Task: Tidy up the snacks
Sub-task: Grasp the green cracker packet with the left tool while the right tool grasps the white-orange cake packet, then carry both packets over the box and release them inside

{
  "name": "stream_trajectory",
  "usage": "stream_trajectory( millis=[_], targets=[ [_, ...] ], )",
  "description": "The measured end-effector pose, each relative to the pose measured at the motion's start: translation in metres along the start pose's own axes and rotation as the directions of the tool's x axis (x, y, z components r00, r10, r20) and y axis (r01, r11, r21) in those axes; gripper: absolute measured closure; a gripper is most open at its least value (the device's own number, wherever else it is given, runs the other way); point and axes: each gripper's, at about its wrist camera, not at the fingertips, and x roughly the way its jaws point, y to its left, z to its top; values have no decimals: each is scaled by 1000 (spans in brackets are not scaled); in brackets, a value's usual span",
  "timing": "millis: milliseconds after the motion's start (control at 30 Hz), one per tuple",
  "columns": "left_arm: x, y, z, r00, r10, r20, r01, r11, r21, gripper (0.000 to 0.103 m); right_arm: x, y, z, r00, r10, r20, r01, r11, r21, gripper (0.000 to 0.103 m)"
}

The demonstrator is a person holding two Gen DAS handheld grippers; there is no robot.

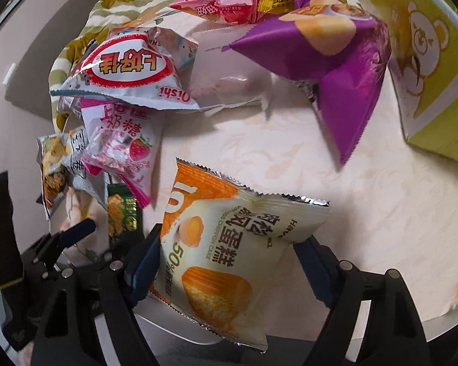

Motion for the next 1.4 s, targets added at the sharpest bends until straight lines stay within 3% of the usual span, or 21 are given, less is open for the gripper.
stream_trajectory(
  millis=[100,267,367,500,667,1067,1133,1400],
  targets=[
    [2,-11,0,1000,22,9,-22,1000,11,31,-3,-5,0,1000,-4,-2,4,1000,-29,23],
    [-3,-37,2,1000,21,21,-22,999,40,53,-4,-11,-2,1000,2,-6,-2,999,-51,23],
    [-3,-47,2,999,17,27,-18,998,58,61,-3,-8,0,1000,5,-8,-5,998,-62,23],
    [-4,-51,3,1000,2,24,-3,999,54,62,-2,-4,0,1000,7,-3,-7,998,-67,23],
    [-17,-28,-4,998,-57,7,57,998,26,62,-5,-1,1,1000,8,8,-7,998,-62,25],
    [-55,-11,-5,992,-114,51,112,993,38,62,-22,7,-6,998,11,63,-10,1000,-22,26],
    [-68,10,-8,990,-129,58,127,991,39,62,-26,9,-9,997,9,75,-8,1000,-14,26],
    [-112,24,-8,969,-206,135,199,978,65,62,-54,6,-22,990,4,138,-7,1000,16,27]
  ],
)
